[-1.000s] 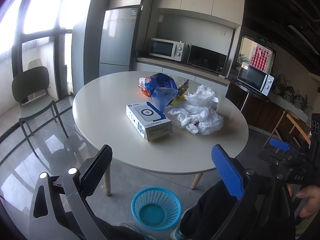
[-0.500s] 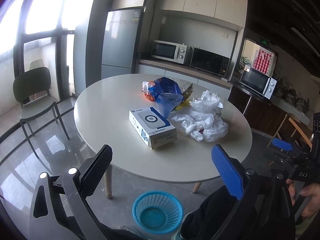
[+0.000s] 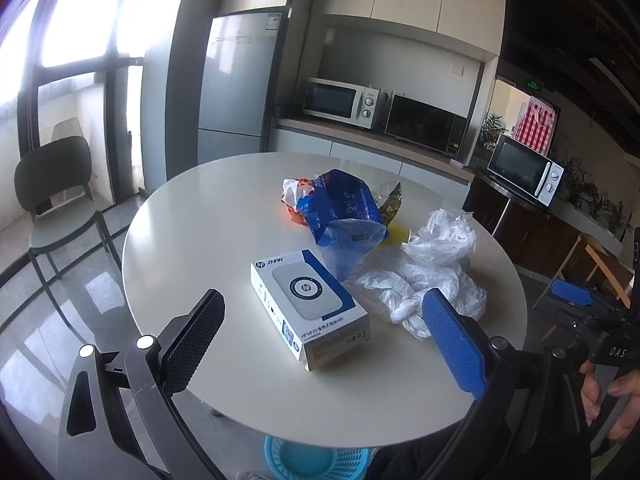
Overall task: Collect trash
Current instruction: 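Grasp the blue plastic bag with the left tool while the right tool grasps the clear plastic bag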
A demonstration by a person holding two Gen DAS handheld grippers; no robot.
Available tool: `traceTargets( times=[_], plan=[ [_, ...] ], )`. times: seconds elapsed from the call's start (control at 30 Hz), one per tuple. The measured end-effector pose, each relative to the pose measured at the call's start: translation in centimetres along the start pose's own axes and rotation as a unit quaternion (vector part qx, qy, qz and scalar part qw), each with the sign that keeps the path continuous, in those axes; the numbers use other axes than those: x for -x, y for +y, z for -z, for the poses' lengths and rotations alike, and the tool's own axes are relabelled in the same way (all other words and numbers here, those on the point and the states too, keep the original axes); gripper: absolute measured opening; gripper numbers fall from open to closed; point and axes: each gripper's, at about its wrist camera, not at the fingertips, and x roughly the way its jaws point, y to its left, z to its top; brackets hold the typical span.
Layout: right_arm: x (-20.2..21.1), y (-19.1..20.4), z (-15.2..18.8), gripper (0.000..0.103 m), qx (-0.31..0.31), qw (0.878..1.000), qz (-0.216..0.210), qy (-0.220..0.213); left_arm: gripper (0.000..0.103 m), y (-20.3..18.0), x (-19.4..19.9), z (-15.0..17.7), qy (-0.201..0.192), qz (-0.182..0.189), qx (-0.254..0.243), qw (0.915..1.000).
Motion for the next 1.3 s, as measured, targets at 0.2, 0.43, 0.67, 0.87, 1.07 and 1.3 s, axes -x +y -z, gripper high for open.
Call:
traceTargets(
  times=[0.2,0.43,0.67,0.87,1.07,1.3],
  plan=[
    [-2.6,-0.7,-2.5,0.094,0.000,1.000,0.003,0.002,0.096,0.2,-3.5,-2.0,0.010,0.009,0.013,0.9998],
    [-6.0,-1.1,-5.3,0.094,-0.003,1.000,-0.001,0.012,0.091,0.6,-7.0,-4.1,0.029,0.015,0.029,0.9990],
    [-9.8,-1.4,-6.9,0.091,-0.001,0.999,0.003,0.039,0.089,0.7,-10.2,-5.5,0.048,0.017,0.034,0.9981],
    [-12.4,-1.2,-7.3,0.073,-0.002,0.998,-0.001,0.068,0.085,1.4,-13.5,-5.6,0.084,0.031,0.054,0.9945],
    [-13.6,-1.4,-6.4,0.039,-0.007,0.996,-0.009,0.091,0.040,0.8,-15.5,-5.0,0.116,0.065,0.051,0.9899],
    [-12.4,-1.3,-6.3,0.026,-0.001,0.998,0.002,0.059,0.004,-0.4,-13.4,-5.3,0.068,0.077,0.041,0.9939]
  ],
)
